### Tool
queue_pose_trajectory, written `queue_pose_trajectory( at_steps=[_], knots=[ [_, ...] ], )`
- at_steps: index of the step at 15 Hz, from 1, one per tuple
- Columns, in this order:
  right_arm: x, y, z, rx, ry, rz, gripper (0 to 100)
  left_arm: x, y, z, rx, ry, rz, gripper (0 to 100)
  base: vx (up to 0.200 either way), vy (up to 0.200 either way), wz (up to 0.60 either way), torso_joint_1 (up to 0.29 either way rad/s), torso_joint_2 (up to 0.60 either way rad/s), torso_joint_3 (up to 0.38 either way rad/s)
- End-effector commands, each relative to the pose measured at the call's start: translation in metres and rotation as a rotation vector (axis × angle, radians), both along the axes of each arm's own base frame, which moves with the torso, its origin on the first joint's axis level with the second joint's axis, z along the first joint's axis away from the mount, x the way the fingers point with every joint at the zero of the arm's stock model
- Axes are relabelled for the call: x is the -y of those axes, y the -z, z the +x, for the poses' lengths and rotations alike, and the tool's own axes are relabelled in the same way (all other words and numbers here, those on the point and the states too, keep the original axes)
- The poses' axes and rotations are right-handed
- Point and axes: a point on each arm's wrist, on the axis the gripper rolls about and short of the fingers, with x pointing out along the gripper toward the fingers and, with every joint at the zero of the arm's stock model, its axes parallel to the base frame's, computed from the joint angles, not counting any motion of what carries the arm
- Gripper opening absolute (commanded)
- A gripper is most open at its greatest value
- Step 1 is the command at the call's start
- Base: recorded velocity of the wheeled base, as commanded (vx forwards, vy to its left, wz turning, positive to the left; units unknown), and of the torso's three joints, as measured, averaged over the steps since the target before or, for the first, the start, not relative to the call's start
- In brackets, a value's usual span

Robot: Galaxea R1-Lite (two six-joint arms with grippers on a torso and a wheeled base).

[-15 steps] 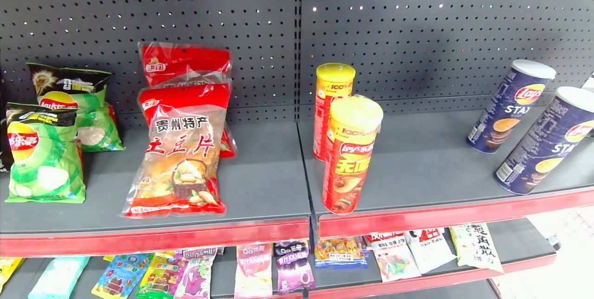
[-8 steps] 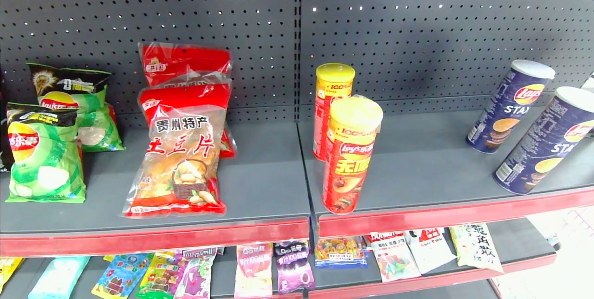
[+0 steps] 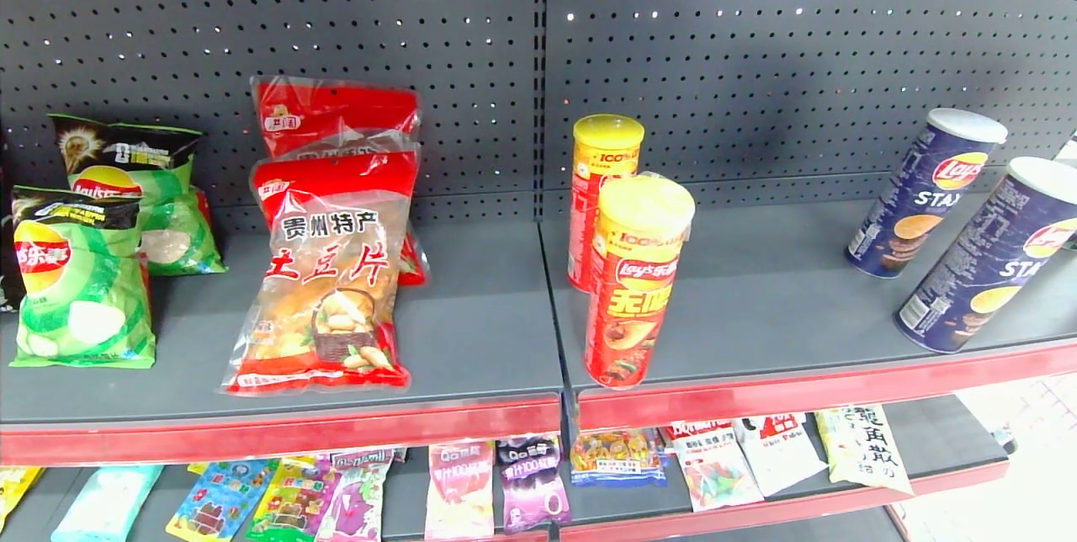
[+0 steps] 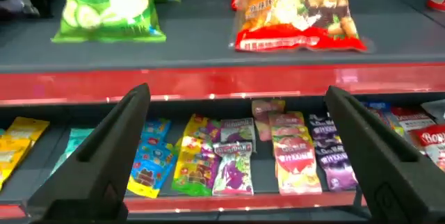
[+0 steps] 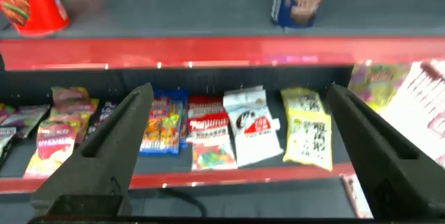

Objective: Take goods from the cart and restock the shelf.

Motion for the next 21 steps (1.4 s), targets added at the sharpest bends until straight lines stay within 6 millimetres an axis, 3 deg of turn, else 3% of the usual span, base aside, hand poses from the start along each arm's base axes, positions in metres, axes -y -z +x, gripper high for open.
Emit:
queue_pose_trajectory(
  at_steps=[1,7,12,16,21],
  knots=[
    [-0.0002,0.0016,0.0015,-0.022,-0.018,0.025,100,0.0,0.0016,0.0005,-0.008,0.004,-0.001,100,0.0,0.0,0.0,0.0,0.0,0.0],
    [-0.0005,0.0017,0.0007,-0.009,-0.022,0.001,100,0.0,0.0015,0.0005,-0.006,0.004,-0.001,100,0.0,0.0,0.0,0.0,0.0,0.0],
    [0.0001,0.0019,0.0006,-0.009,0.004,0.009,100,0.0,0.0015,0.0005,-0.006,0.004,-0.001,100,-0.2,0.0,0.0,0.005,0.0,0.0],
    [0.0001,0.0019,0.0006,-0.009,0.004,0.008,100,0.0,0.0015,0.0005,-0.006,0.004,-0.001,100,0.0,0.0,0.0,0.0,0.0,0.0],
    [0.0001,0.0019,0.0006,-0.009,0.004,0.009,100,0.0,0.0015,0.0005,-0.006,0.004,-0.001,100,0.0,-0.2,0.0,0.01,0.0,0.002]
  ],
)
